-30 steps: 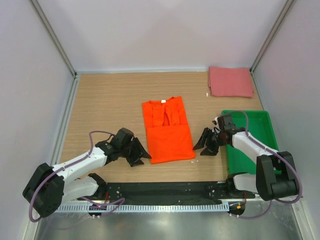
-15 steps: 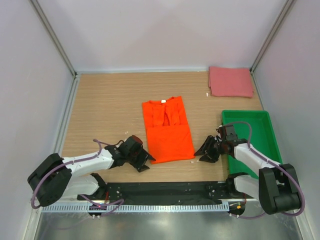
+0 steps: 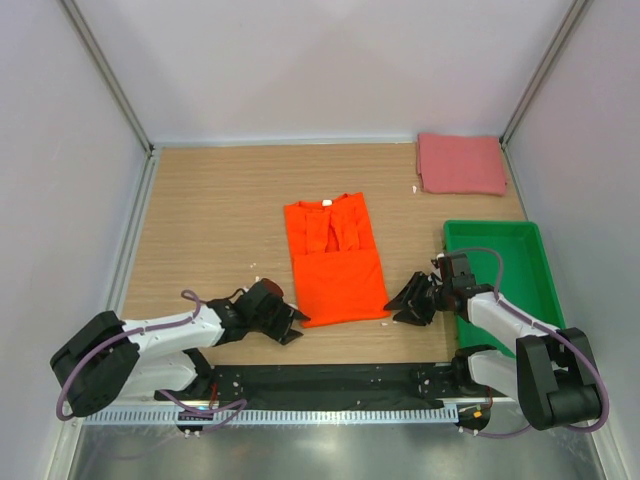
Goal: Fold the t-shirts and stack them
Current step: Fold the tshirt
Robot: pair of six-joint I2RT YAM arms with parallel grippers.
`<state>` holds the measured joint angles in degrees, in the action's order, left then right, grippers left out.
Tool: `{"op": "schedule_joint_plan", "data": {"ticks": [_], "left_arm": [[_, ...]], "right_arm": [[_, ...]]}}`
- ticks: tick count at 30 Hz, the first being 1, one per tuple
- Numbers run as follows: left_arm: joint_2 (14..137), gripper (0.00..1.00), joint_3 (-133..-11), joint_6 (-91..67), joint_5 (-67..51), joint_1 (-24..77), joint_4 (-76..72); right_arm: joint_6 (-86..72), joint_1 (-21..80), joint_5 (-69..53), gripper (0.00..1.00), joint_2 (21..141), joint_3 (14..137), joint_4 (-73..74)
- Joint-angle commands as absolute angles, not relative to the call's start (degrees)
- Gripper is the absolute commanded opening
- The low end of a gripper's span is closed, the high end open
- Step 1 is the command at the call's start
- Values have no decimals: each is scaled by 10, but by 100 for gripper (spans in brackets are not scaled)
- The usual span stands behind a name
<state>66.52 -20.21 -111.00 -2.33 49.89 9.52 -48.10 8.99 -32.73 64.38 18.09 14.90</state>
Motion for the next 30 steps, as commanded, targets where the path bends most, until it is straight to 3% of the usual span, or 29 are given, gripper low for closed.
{"op": "schedule_joint_plan", "data": {"ticks": [1, 11, 17, 30], "left_arm": [[667, 45, -183, -1134, 28, 502, 105], [693, 43, -176, -1148, 35, 502, 90], [694, 32, -171, -1152, 41, 502, 83], [691, 19, -159, -1162, 60, 501, 83]], "right_arm": [[-489, 91, -316, 47, 645, 177, 152], [-494, 105, -310, 47, 647, 182, 169], [-504, 120, -308, 47, 669, 181, 146], [-506, 124, -292, 47, 708, 184, 115]]}}
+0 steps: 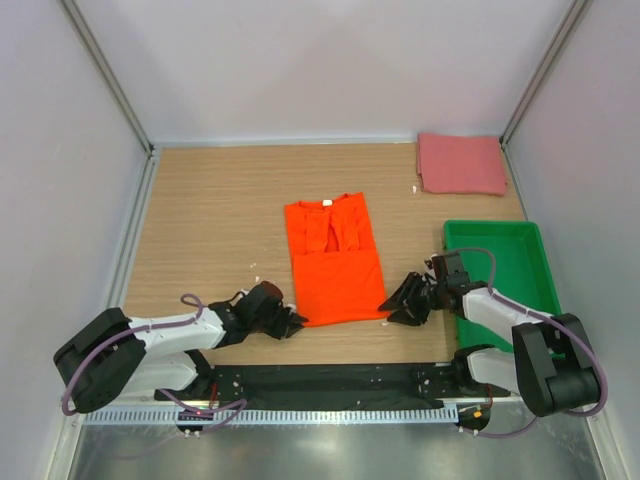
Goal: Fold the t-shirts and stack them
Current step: Fold the tshirt
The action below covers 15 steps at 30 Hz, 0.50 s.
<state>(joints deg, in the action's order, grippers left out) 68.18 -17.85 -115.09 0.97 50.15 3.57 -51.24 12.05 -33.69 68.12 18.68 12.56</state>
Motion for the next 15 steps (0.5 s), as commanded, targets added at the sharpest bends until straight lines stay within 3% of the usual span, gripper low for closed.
{"op": "schedule_joint_plan", "data": {"ticks": [1, 10, 13, 15], "left_arm": [[689, 18, -158, -1162, 62, 502, 83], [695, 16, -159, -1158, 67, 497, 80], [693, 12, -159, -1151, 69, 492, 82], [686, 3, -159, -1146, 69, 489, 87]], "right_arm": [[-507, 124, -294, 46, 712, 183, 111], [-511, 126, -297, 41, 735, 179, 89], [-505, 127, -300, 28, 741, 176, 81], [-503, 133, -311, 5, 750, 174, 69]]}}
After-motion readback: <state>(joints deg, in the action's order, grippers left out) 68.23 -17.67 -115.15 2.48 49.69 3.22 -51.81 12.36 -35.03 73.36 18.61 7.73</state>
